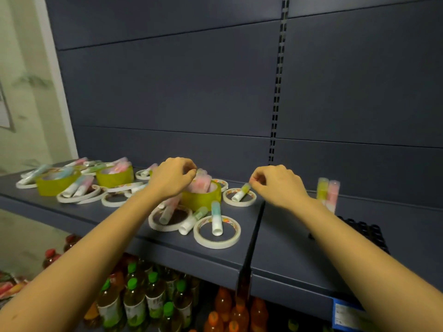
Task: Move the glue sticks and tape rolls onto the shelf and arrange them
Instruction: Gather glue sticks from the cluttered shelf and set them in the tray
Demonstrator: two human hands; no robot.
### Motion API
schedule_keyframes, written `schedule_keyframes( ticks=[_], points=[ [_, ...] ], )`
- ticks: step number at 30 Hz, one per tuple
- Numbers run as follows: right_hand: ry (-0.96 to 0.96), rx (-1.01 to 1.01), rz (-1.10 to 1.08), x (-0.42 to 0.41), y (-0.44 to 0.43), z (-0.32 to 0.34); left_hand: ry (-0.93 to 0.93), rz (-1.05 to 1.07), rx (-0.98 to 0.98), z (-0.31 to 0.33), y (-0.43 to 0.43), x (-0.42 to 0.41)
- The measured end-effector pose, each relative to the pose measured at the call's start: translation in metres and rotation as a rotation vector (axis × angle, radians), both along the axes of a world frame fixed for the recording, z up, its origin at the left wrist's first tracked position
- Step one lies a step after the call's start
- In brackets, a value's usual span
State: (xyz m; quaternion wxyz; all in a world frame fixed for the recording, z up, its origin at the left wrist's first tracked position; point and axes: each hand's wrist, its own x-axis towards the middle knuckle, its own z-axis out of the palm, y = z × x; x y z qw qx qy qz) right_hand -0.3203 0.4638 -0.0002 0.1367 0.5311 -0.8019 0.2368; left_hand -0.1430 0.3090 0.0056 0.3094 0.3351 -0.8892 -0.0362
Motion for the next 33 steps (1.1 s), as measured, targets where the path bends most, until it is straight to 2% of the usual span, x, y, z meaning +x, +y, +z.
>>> schedule_keyframes(
  ticks=[5, 12, 15, 21, 25, 33],
  points=[
    [-0.032, 0.12, -0.013, 0.026, -0.029, -0.001, -0.017, -0.04, 0.005, 0.0, -0.026, 0.019],
    [-0.166, 0.497, -0.148, 0.052, -0.074, -0.006, -0.162, -0.21, -0.026, -0.007, -0.05, 0.035],
    [-0.191, 0.558, -0.192, 0.059, -0.085, -0.012, -0.19, -0.277, -0.027, -0.008, -0.056, 0.037],
    [-0.343, 0.277, -0.26, 0.061, -0.076, -0.009, -0.183, -0.418, 0.026, -0.015, -0.047, 0.028],
    [-0.384, 0.081, -0.305, 0.061, -0.057, -0.003, -0.296, -0.429, -0.048, -0.027, -0.034, 0.011],
    [-0.342, -0.063, -0.388, 0.069, -0.027, -0.007, -0.392, -0.281, -0.251, -0.042, -0.025, -0.015]
  ],
)
